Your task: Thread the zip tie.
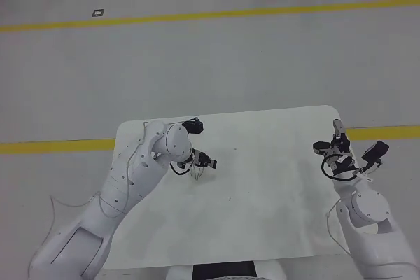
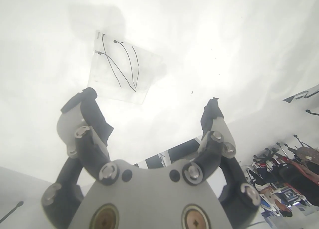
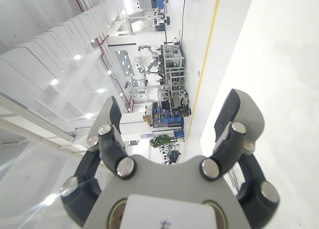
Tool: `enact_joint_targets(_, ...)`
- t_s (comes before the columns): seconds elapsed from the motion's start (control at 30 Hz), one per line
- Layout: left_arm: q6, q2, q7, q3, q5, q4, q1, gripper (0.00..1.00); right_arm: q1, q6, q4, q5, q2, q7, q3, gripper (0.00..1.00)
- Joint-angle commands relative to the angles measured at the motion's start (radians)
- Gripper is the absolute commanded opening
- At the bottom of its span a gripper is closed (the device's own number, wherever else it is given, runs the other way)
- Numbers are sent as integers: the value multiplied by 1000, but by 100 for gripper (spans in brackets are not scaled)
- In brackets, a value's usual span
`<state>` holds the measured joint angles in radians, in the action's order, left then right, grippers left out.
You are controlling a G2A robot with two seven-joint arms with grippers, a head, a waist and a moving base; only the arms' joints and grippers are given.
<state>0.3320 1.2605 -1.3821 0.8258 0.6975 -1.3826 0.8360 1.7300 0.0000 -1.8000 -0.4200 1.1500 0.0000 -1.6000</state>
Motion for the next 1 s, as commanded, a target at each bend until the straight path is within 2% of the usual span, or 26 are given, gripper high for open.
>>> enact_joint_targets(0.0,-2,1,14,-12,3,11,6,100,0,0,0,0,0,0,0,100)
enact_joint_targets(0.07,8,4,7,-26,1,21,1,100,0,0,0,0,0,0,0,100)
enact_joint_targets(0.2,8,23,-3,-36,-7,91,-23,100,0,0,0,0,0,0,0,100)
enact_joint_targets(0.47,8,26,-3,-37,-7,92,-27,100,0,0,0,0,0,0,0,100)
enact_joint_targets(0.57,7,23,23,-35,4,87,-18,100,0,0,0,0,0,0,0,100)
enact_joint_targets(0.63,8,18,15,-20,15,86,-15,100,0,0,0,0,0,0,0,100)
enact_joint_targets(0.7,8,15,-6,-5,19,67,-10,100,0,0,0,0,0,0,0,100)
enact_joint_targets(0.97,8,15,-6,-5,19,67,-10,100,0,0,0,0,0,0,0,100)
